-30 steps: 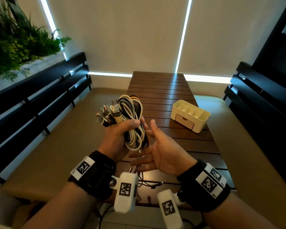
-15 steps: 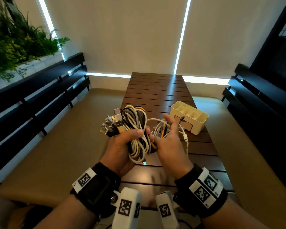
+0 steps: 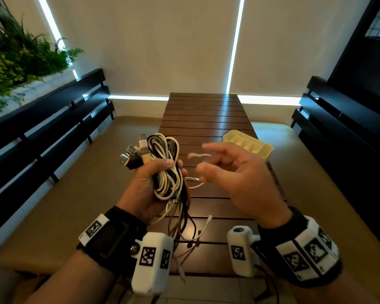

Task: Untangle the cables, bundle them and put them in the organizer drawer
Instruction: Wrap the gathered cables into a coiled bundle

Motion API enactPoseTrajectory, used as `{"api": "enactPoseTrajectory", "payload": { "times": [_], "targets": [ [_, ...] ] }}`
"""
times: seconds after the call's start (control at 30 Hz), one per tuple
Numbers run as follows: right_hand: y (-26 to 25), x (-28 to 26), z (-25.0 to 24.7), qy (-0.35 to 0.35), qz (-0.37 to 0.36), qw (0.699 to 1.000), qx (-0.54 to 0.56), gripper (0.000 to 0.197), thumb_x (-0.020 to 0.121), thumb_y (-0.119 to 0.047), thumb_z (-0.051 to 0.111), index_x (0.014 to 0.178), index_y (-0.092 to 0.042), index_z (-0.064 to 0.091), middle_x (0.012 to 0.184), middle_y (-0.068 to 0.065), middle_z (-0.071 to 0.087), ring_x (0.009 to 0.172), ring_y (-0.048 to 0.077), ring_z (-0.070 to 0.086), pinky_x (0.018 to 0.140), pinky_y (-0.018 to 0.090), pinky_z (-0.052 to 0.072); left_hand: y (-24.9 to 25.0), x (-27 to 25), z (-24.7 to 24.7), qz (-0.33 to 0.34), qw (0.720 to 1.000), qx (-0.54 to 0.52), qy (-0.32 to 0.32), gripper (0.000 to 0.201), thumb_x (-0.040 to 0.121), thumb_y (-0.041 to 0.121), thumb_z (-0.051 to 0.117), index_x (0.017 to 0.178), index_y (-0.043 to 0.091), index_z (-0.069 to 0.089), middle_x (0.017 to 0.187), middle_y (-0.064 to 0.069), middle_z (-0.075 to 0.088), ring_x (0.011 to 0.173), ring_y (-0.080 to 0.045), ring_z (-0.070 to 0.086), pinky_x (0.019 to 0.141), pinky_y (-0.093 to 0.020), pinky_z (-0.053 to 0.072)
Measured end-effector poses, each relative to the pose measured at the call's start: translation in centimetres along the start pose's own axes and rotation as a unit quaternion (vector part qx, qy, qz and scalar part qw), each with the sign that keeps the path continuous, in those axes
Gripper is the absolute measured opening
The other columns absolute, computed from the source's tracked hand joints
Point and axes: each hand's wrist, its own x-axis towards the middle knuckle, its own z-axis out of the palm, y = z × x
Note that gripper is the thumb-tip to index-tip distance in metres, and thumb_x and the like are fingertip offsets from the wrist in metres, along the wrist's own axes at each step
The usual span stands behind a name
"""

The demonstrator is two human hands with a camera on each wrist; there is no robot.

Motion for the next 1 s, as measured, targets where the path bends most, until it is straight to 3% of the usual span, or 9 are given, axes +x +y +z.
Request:
{"api": "enactPoseTrajectory", "payload": {
  "times": [0.13,0.23,0.37,0.53,0.63,0.77,0.83,0.9,1.0],
  "targets": [
    [0.5,0.3,1.4,0.048,-0.138,0.981,0.125,0.052,0.079,-0.012,0.073,0.127,-0.017,0.053,0.11,0.01,0.061,0.106,0.026,0.063,0.089,0.036,0.052,-0.2,-0.6,0.6,0.002,0.999,0.043,-0.023,0.022,0.071,0.017,0.062,0.083,0.001,0.07,0.072,-0.013,0.066,0.061,-0.019,0.066,0.055,-0.03,0.056],
    [0.8,1.3,1.7,0.011,-0.081,0.975,0.204,0.082,0.07,-0.018,0.077,0.14,-0.031,0.036,0.132,0.005,0.052,0.127,0.023,0.054,0.101,0.04,0.048,0.0,-1.1,0.8,0.017,0.996,0.043,-0.071,0.03,0.064,0.017,0.074,0.089,0.001,0.073,0.081,-0.018,0.067,0.072,-0.024,0.066,0.067,-0.035,0.056],
    [2.8,1.6,2.4,-0.203,0.096,0.96,0.164,0.125,0.06,-0.013,0.09,0.145,-0.062,0.012,0.155,-0.002,0.036,0.141,0.02,0.042,0.111,0.055,0.042,0.7,-1.3,1.0,0.024,0.991,-0.003,-0.131,0.046,0.054,0.024,0.089,0.091,0.005,0.07,0.083,-0.012,0.065,0.077,-0.021,0.066,0.072,-0.036,0.057],
    [3.4,0.2,3.8,-0.265,0.117,0.95,0.119,0.09,0.079,0.007,0.075,0.13,-0.054,0.032,0.121,-0.014,0.066,0.113,0.006,0.065,0.087,0.025,0.056,1.3,-1.4,1.2,0.037,0.986,-0.007,-0.16,0.037,0.063,0.025,0.084,0.093,0.01,0.069,0.089,-0.005,0.061,0.085,-0.019,0.062,0.082,-0.038,0.052],
    [3.5,0.0,3.3,-0.268,0.149,0.937,0.168,0.073,0.082,0.013,0.068,0.131,-0.034,0.043,0.109,-0.007,0.07,0.097,0.01,0.07,0.079,0.027,0.058,1.0,-1.7,1.0,0.049,0.986,-0.008,-0.161,0.038,0.065,0.026,0.083,0.098,0.012,0.07,0.089,-0.004,0.063,0.085,-0.018,0.063,0.081,-0.038,0.052],
    [3.7,0.0,2.9,-0.304,0.179,0.883,0.311,0.089,0.071,-0.005,0.078,0.145,-0.025,0.032,0.134,0.004,0.057,0.122,0.022,0.058,0.097,0.034,0.052,1.1,-1.8,1.1,0.056,0.987,0.044,-0.144,0.033,0.067,0.024,0.077,0.096,0.01,0.067,0.087,-0.008,0.062,0.083,-0.023,0.06,0.078,-0.04,0.05],
    [3.5,-0.2,3.3,-0.281,0.169,0.903,0.278,0.1,0.068,-0.017,0.089,0.144,-0.038,0.027,0.141,-0.004,0.053,0.132,0.015,0.053,0.102,0.031,0.048,1.3,-1.7,1.1,0.056,0.991,0.049,-0.109,0.037,0.069,0.022,0.07,0.1,0.005,0.062,0.09,-0.013,0.058,0.084,-0.026,0.059,0.075,-0.039,0.054],
    [3.2,-0.5,4.2,-0.223,0.139,0.941,0.214,0.095,0.073,-0.005,0.085,0.139,-0.042,0.028,0.137,-0.01,0.055,0.129,0.005,0.054,0.099,0.022,0.048,1.4,-1.5,1.2,0.06,0.992,0.038,-0.1,0.041,0.07,0.022,0.067,0.105,0.003,0.057,0.092,-0.013,0.057,0.085,-0.027,0.059,0.075,-0.039,0.055],
    [3.4,-0.8,5.1,-0.131,0.102,0.973,0.163,0.077,0.082,0.009,0.072,0.136,-0.036,0.041,0.126,-0.004,0.066,0.12,0.011,0.063,0.095,0.028,0.053,1.4,-1.5,1.4,0.058,0.992,0.029,-0.104,0.038,0.072,0.021,0.066,0.104,0.003,0.057,0.092,-0.012,0.057,0.086,-0.026,0.058,0.081,-0.042,0.052]
  ]
}}
